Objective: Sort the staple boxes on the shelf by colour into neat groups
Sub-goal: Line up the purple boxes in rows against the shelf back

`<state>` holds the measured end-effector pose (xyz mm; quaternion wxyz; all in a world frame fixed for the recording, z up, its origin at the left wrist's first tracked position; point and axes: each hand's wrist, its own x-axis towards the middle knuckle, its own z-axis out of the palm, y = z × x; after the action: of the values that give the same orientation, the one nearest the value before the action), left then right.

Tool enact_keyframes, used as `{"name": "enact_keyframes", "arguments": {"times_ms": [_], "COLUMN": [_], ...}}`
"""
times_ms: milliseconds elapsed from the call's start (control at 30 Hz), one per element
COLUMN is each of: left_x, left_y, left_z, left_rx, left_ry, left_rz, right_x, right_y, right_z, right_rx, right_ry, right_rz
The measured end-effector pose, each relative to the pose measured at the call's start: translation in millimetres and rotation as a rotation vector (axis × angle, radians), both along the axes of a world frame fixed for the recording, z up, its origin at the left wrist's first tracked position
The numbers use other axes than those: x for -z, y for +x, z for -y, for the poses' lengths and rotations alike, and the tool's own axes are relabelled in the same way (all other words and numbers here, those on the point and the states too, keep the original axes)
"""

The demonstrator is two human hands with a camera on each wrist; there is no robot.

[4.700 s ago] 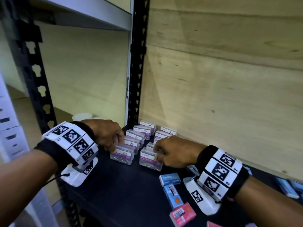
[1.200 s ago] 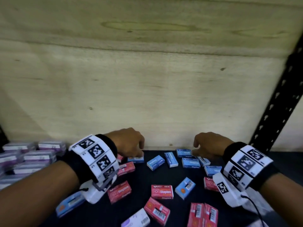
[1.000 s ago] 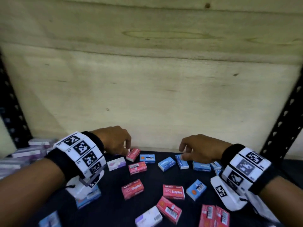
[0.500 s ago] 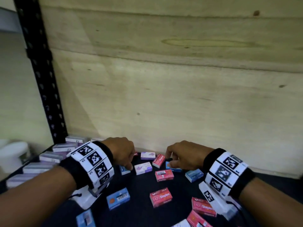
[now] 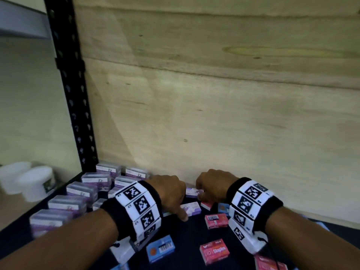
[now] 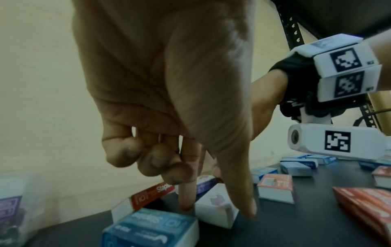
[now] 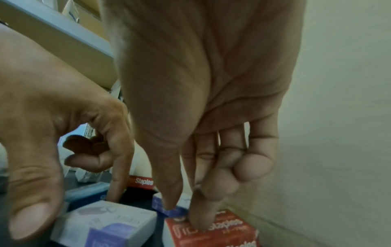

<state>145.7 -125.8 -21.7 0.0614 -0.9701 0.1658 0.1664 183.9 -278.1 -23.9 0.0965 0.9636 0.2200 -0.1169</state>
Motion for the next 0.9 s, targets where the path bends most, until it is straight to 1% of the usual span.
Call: {"name": "enact_keyframes", "arguments": {"times_ms": [233,367,600,767,900], "left_x": [-1.1,-5.8,-18.7,-31.1,-40.8], "left_y": [-2.3,-4.0,-16.9,-26.4,-31.4], "left_z": [-7.5,-15.0,-31.7,-37.4,-19.9], "left_rx": [0.02,0.028,-0.004,-0.006,0.032], "left_ry": [0.01,-0.031,-0.14,-0.179,-0.173], "left_rz": [0.03,0.027,0.029,0.041,0.093], "right_x": [0.8,2.0,-1.2,-14.1,-26.2], "right_y": [6.7,7.6,4.6,-6.1,-22.5], "right_z": [-9.3,-12.6,-13.6,-3.0,26.6], "right_rx": [0.001,0.01,0.023,0.035,0.069], "right_ry": [-0.039,-0.04,-0.015,0.008,0.016], "right_rz": [0.017,-0.006,-0.043,-0.032,0.002]}}
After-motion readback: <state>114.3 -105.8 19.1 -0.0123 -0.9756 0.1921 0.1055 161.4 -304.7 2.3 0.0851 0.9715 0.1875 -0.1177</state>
